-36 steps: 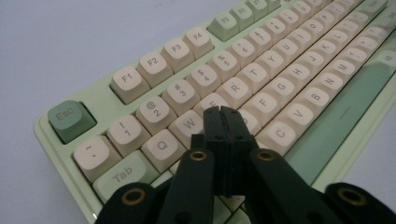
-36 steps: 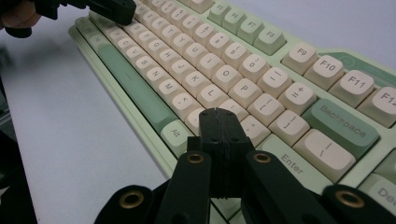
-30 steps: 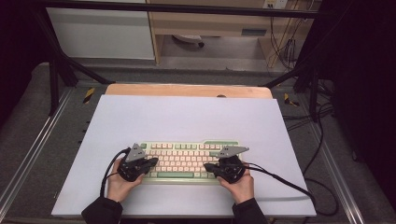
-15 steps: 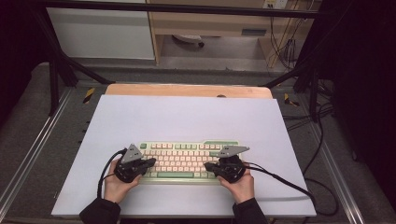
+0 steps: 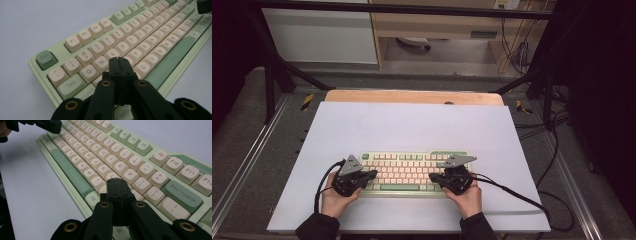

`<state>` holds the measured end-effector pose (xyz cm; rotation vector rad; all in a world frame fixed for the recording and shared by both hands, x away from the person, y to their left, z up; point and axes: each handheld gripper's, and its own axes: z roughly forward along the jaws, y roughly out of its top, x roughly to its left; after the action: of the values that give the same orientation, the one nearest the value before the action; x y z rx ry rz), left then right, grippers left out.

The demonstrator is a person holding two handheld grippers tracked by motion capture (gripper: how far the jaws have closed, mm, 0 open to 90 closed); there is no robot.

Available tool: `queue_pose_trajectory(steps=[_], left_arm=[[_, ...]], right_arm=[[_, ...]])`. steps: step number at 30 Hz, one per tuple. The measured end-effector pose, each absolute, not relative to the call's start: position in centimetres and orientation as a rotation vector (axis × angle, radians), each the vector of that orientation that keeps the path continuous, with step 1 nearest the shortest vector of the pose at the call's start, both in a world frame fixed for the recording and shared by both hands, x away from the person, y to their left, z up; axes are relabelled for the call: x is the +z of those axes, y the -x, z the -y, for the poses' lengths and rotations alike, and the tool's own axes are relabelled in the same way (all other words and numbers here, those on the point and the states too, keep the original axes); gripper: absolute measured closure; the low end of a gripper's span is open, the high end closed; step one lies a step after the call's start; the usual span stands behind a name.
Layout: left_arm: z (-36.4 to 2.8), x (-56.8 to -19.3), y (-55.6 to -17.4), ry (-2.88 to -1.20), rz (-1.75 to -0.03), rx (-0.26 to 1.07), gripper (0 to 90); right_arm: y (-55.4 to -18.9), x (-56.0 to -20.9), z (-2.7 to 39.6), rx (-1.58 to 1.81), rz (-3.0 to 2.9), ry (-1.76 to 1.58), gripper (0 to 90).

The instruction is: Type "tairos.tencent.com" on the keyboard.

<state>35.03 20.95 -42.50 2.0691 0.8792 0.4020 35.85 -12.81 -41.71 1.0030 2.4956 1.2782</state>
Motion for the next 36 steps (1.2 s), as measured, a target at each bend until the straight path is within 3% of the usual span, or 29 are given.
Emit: queue_pose_trajectory(steps=[36], left_arm=[[-21.0, -42.5, -35.1, -2.066, -0.882, 0.399, 89.7]], right_arm=[[-36.3, -43.4, 10.6, 1.24, -2.544, -0.979, 90.0]])
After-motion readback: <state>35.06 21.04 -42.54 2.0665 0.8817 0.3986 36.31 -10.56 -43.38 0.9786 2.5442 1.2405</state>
